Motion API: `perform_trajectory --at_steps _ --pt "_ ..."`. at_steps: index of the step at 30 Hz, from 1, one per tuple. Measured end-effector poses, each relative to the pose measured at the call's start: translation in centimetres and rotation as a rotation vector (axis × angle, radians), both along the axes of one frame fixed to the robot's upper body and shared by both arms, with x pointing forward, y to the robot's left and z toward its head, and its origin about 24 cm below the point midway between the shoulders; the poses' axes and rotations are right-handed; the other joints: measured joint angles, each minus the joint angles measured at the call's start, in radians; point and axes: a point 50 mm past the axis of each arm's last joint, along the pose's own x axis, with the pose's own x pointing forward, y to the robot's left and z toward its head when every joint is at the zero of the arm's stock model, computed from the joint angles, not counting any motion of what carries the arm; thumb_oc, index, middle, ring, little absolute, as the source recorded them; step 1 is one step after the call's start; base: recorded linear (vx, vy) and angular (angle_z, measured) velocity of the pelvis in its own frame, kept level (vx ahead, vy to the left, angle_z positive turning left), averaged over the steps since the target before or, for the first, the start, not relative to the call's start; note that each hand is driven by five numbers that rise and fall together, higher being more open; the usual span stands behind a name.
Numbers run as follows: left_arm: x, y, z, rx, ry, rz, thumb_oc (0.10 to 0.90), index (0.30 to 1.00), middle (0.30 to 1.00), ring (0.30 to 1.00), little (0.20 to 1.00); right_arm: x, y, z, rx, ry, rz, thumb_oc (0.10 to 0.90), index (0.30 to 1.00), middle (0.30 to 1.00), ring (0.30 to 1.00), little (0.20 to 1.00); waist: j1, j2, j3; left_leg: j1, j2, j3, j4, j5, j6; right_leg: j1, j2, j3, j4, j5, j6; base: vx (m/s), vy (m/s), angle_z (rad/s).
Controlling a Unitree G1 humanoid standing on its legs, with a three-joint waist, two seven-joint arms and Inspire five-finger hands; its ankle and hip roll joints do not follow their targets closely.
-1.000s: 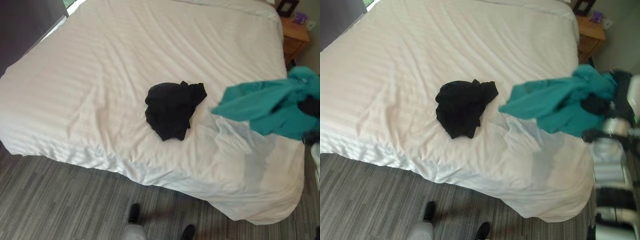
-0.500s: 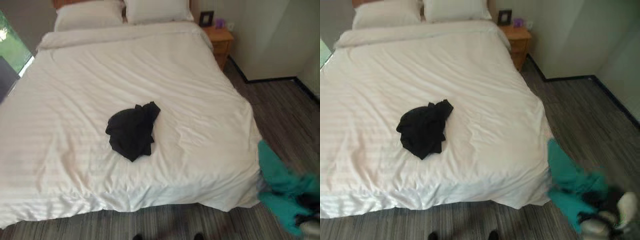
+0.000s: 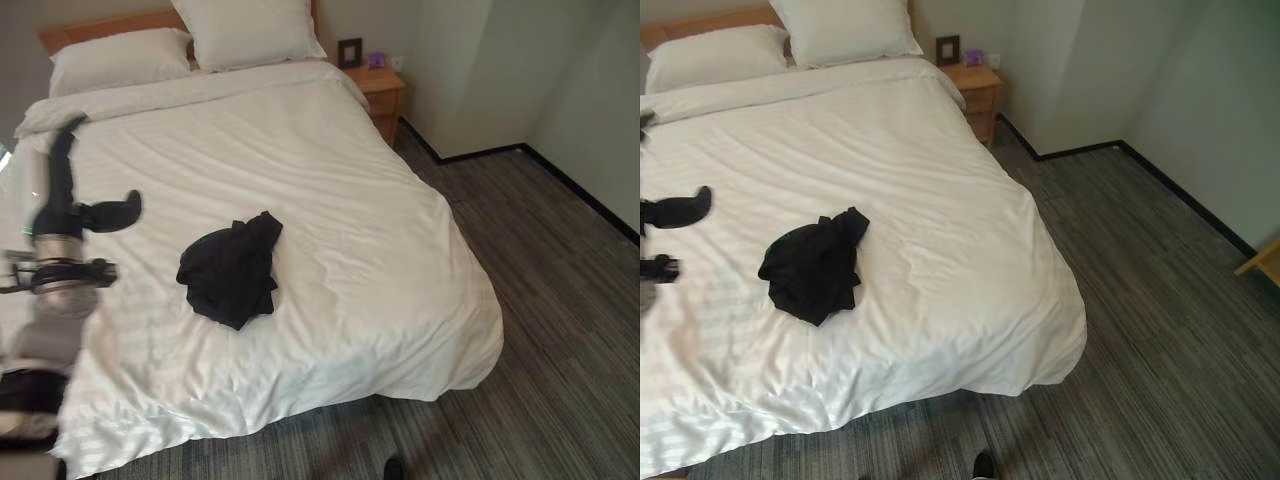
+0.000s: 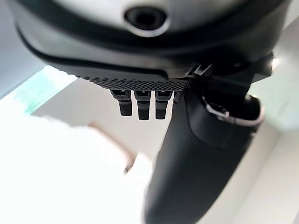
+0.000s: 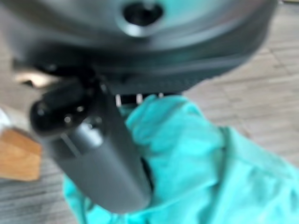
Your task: Pick up bed clothes into laundry basket.
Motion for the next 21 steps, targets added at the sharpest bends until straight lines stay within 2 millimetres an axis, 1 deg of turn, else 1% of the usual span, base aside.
perform_trajectory --at_steps 2,3,4,5,9,11,14,16,17,19,21 --pt "0.2 -0.8 -1.2 0.008 0.070 -0.042 0.800 0.900 0.900 0.900 0.900 0.3 0.0 0.0 0.001 -0.005 0.002 0.400 0.300 0.300 0.300 0.300 -0.003 -0.016 0.006 -0.002 -0.002 0.004 0.000 0.003 0.000 -0.002 0.003 0.002 -0.004 0.008 -0.006 0.00 0.004 -0.03" --pt "0.4 -1.6 -2.1 -0.025 0.081 -0.062 0.800 0.900 0.900 0.900 0.900 0.2 -0.1 0.0 -0.006 -0.003 0.003 0.400 0.300 0.300 0.300 0.300 -0.007 -0.025 0.007 0.000 -0.002 0.005 0.001 0.003 0.000 -0.005 0.005 0.002 -0.005 0.007 -0.006 0.00 0.000 0.00" --pt "0.7 -2.5 -2.8 -0.068 0.078 -0.073 0.800 0.900 0.900 0.900 0.900 0.2 -0.2 0.1 -0.012 0.002 0.012 0.400 0.300 0.300 0.300 0.300 0.004 -0.027 0.008 0.002 -0.002 0.006 0.000 0.003 0.000 -0.001 0.004 0.001 -0.008 0.009 -0.007 0.00 0.000 0.00" --pt "0.8 -3.0 -3.5 -0.075 0.104 -0.094 0.800 0.900 0.900 0.900 0.900 0.6 -0.2 0.1 -0.013 -0.004 0.018 0.400 0.300 0.300 0.300 0.300 0.004 -0.031 0.010 0.001 -0.003 0.010 0.001 0.002 0.000 -0.001 0.005 0.003 -0.013 0.012 -0.009 0.00 0.000 0.00" --pt "0.9 -4.1 -6.0 -0.172 0.163 -0.103 0.800 0.900 0.900 0.900 0.900 2.2 0.1 0.3 -0.014 -0.037 0.060 0.400 0.300 0.300 0.300 0.300 -0.009 -0.034 0.012 0.002 -0.002 0.020 0.001 0.002 0.000 -0.001 0.006 0.009 -0.013 0.018 -0.015 0.00 0.009 -0.06" --pt "0.9 -5.1 -7.5 -0.231 0.200 -0.113 0.800 0.900 0.900 0.900 0.900 2.9 0.3 0.3 -0.014 -0.047 0.098 0.400 0.300 0.300 0.300 0.300 -0.017 -0.034 0.013 0.002 -0.002 0.024 0.000 0.002 0.000 -0.004 0.007 0.014 -0.013 0.018 -0.015 0.00 -0.002 -0.07" --pt "0.8 -6.1 -8.9 -0.265 0.243 -0.126 0.800 0.900 0.900 0.900 0.900 3.4 0.5 0.4 -0.014 -0.056 0.123 0.400 0.300 0.300 0.300 0.300 -0.028 -0.036 0.015 0.002 -0.002 0.027 0.000 0.002 0.001 -0.006 0.010 0.018 -0.014 0.017 -0.015 0.00 -0.002 -0.04" --pt "0.9 -6.6 -9.9 -0.236 0.290 -0.133 0.800 0.900 0.900 0.900 0.900 3.4 0.6 0.4 -0.015 -0.053 0.127 0.400 0.300 0.300 0.300 0.300 -0.031 -0.037 0.015 0.002 -0.002 0.032 0.000 0.001 0.001 -0.011 0.013 0.024 -0.014 0.017 -0.015 -0.03 0.003 -0.08" --pt "1.0 -6.7 -10.7 -0.168 0.341 -0.127 0.800 0.900 0.900 0.900 0.900 3.4 0.6 0.3 -0.016 -0.048 0.138 0.400 0.300 0.300 0.300 0.300 -0.033 -0.037 0.015 0.002 -0.002 0.035 0.000 0.001 0.001 -0.016 0.014 0.026 -0.014 0.017 -0.014 -0.05 -0.006 -0.10" --pt "1.4 -6.6 -11.6 -0.050 0.423 -0.106 0.800 0.900 0.900 0.900 0.900 3.5 0.7 0.4 -0.019 -0.052 0.145 0.400 0.300 0.300 0.300 0.300 -0.040 -0.037 0.016 -0.004 -0.001 0.042 0.000 -0.001 0.001 -0.026 0.015 0.031 -0.014 0.015 -0.008 -0.06 -0.016 -0.08" --pt "2.4 -6.8 -11.9 0.105 0.494 -0.091 0.800 0.900 0.900 0.900 0.900 3.6 0.8 0.4 -0.021 -0.050 0.159 0.400 0.300 0.300 0.300 0.300 -0.041 -0.037 0.016 -0.008 -0.001 0.049 0.000 -0.001 0.000 -0.036 0.016 0.039 -0.014 0.017 -0.007 -0.06 -0.027 -0.10"
